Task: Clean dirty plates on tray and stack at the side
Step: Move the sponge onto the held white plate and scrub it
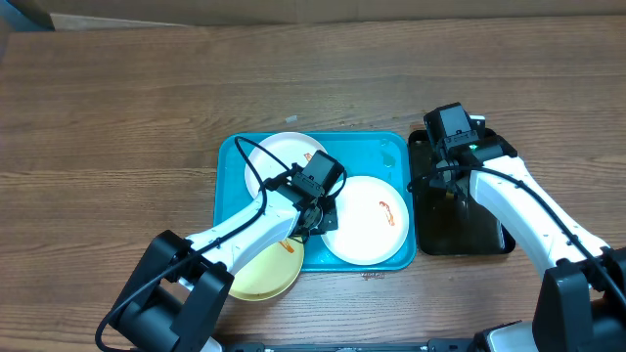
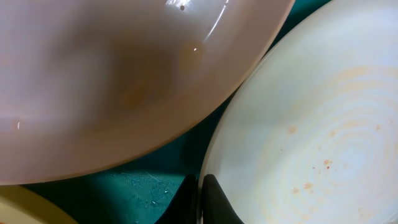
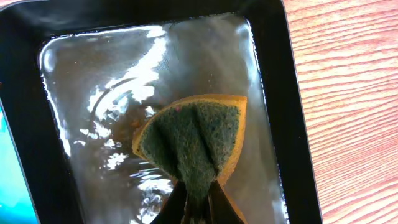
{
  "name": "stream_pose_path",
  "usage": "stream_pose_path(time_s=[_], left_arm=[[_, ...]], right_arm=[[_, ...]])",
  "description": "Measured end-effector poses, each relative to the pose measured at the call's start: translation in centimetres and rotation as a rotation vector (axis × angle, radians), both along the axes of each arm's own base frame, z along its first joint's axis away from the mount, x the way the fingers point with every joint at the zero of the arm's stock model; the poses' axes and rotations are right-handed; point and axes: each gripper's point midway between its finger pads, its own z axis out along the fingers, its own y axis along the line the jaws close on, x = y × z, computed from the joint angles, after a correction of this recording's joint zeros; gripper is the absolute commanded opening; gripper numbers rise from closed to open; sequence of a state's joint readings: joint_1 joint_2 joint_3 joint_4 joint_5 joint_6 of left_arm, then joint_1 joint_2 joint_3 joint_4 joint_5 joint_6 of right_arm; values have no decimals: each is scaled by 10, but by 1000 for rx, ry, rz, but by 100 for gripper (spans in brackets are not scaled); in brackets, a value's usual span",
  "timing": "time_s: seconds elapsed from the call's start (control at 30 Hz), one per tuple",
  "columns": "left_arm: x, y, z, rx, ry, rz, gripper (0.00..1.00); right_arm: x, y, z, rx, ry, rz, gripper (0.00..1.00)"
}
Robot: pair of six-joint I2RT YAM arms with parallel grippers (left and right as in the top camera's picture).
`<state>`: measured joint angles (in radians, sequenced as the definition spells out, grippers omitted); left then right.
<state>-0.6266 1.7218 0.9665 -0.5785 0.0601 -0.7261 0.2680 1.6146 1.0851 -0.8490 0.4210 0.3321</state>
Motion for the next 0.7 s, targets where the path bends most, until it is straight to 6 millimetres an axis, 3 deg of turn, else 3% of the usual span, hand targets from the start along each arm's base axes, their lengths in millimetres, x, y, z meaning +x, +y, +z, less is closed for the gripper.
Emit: stream_pose_path(time_s=[0.57, 0.7], left_arm=[[0, 0, 0, 0, 1, 0, 4], [0, 0, 0, 1, 1, 0, 4]], right_arm=[[-7, -3, -1, -24, 42, 36, 4], [-10, 14, -7, 66, 76, 86, 4]])
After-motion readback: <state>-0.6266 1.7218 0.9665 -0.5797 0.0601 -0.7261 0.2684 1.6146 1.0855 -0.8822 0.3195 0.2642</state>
